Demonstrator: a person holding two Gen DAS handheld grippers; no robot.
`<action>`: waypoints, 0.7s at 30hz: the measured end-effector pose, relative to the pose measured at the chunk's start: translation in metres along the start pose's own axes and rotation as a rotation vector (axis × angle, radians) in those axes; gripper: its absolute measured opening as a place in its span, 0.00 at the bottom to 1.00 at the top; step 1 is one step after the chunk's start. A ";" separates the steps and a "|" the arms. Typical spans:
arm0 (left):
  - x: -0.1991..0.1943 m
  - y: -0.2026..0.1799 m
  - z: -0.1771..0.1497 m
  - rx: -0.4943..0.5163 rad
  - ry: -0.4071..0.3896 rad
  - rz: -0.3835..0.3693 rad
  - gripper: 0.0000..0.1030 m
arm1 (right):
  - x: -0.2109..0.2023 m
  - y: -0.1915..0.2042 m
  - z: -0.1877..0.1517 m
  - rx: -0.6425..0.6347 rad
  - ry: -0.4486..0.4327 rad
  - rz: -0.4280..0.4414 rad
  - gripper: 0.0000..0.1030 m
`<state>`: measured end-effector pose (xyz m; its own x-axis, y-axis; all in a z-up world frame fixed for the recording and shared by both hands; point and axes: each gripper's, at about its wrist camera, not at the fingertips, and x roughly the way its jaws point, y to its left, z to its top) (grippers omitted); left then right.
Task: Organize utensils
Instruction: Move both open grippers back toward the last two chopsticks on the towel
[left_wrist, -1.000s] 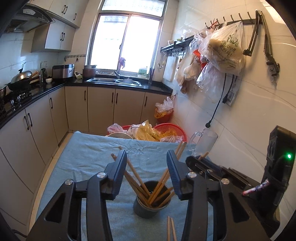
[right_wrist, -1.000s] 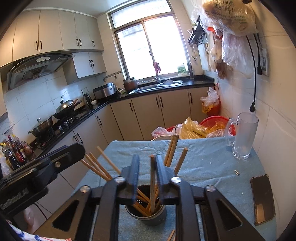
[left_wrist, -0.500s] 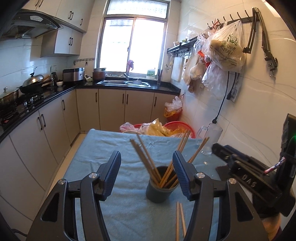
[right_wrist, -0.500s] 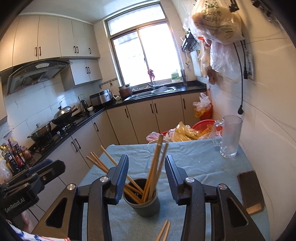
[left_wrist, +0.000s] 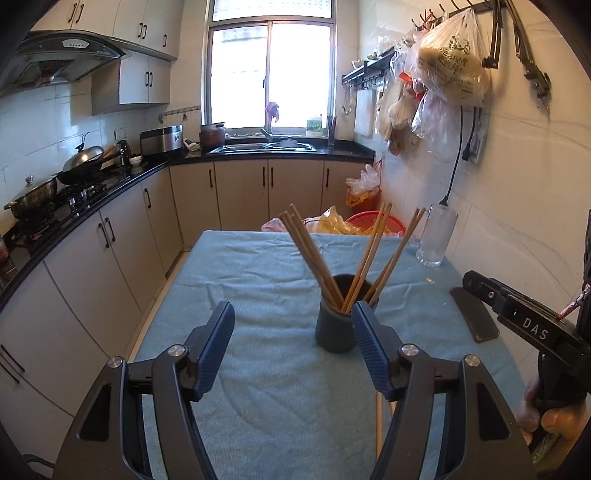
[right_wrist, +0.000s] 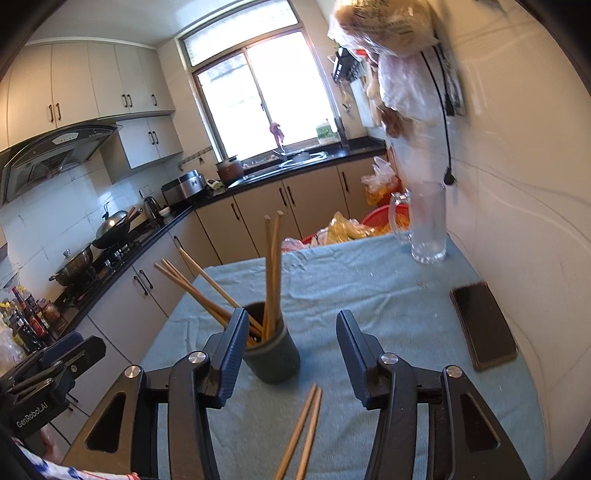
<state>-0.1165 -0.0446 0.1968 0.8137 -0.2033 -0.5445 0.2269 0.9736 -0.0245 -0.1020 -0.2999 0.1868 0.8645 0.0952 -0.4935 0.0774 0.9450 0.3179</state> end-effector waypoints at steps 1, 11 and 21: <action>0.000 0.000 -0.002 -0.002 0.003 0.004 0.64 | -0.001 -0.002 -0.003 0.005 0.004 -0.001 0.53; 0.004 0.009 -0.020 -0.040 0.063 0.042 0.64 | -0.009 -0.015 -0.030 0.034 0.039 -0.018 0.56; 0.017 0.018 -0.039 -0.064 0.121 0.073 0.64 | 0.002 -0.017 -0.060 0.004 0.122 -0.025 0.61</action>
<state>-0.1196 -0.0268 0.1543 0.7554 -0.1217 -0.6439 0.1320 0.9907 -0.0325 -0.1312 -0.2969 0.1319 0.7952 0.1092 -0.5964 0.1003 0.9464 0.3070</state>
